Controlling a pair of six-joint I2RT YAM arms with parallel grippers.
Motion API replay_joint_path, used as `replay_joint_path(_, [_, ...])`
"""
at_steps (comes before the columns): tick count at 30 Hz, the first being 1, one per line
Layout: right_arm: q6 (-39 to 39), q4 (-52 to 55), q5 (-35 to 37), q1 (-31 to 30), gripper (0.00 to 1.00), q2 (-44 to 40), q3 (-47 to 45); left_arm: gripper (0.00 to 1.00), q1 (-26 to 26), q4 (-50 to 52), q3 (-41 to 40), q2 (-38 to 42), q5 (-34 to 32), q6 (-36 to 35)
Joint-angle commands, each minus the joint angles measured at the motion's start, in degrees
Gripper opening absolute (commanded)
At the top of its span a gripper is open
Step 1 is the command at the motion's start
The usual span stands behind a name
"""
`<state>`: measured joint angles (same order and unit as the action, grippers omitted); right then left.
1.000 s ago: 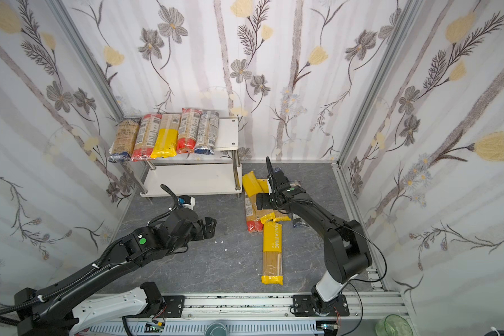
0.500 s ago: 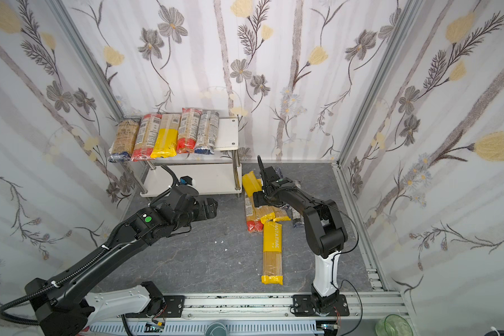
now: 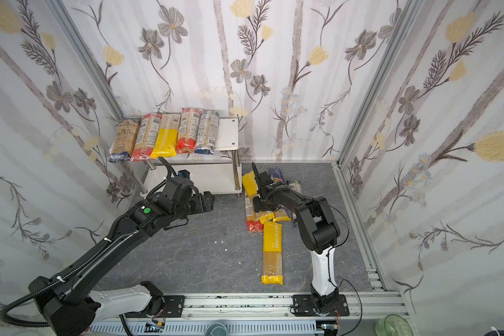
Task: Arrange pasta packages on shelves
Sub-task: Pick up the pasta bag from the pasta bags.
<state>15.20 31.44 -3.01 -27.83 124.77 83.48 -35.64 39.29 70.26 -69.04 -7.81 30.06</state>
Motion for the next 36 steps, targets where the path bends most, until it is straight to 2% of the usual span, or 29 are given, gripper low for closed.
replay_joint_path(1, [0.99, 0.49, -0.37, -0.02, 0.39, -1.04, -2.0, 1.0, 0.4, -0.36, 0.58, 0.35, 0.79, -1.06])
replay_joint_path(8, [0.45, -1.59, -7.5, 1.9, 0.11, -7.55, -7.33, 1.0, 0.53, 0.28, 0.91, 3.48, 0.44, 3.48])
replay_joint_path(11, [1.7, -2.98, -11.06, 2.73, 0.11, -12.56, -10.26, 1.0, 0.44, 0.9, 0.87, 4.55, 1.16, 5.45])
replay_joint_path(17, [3.49, -3.25, -17.86, 2.97, 0.12, -22.67, -13.3, 1.0, -0.43, 2.62, 0.05, 5.12, -1.53, 8.25])
replay_joint_path(24, [6.04, 0.54, -18.54, 3.25, 0.11, -32.74, -12.37, 1.0, -2.69, 4.95, 1.01, 4.47, -3.74, 9.33])
replay_joint_path(29, [7.55, 5.53, -17.01, 3.66, 0.12, -37.43, -5.75, 1.0, -4.11, 5.69, 1.24, 3.49, -5.08, 8.6])
replay_joint_path(36, [12.01, 7.6, -16.03, 3.6, 0.12, -36.45, 7.95, 1.0, -3.78, 6.07, 3.41, 2.88, -7.21, 1.77])
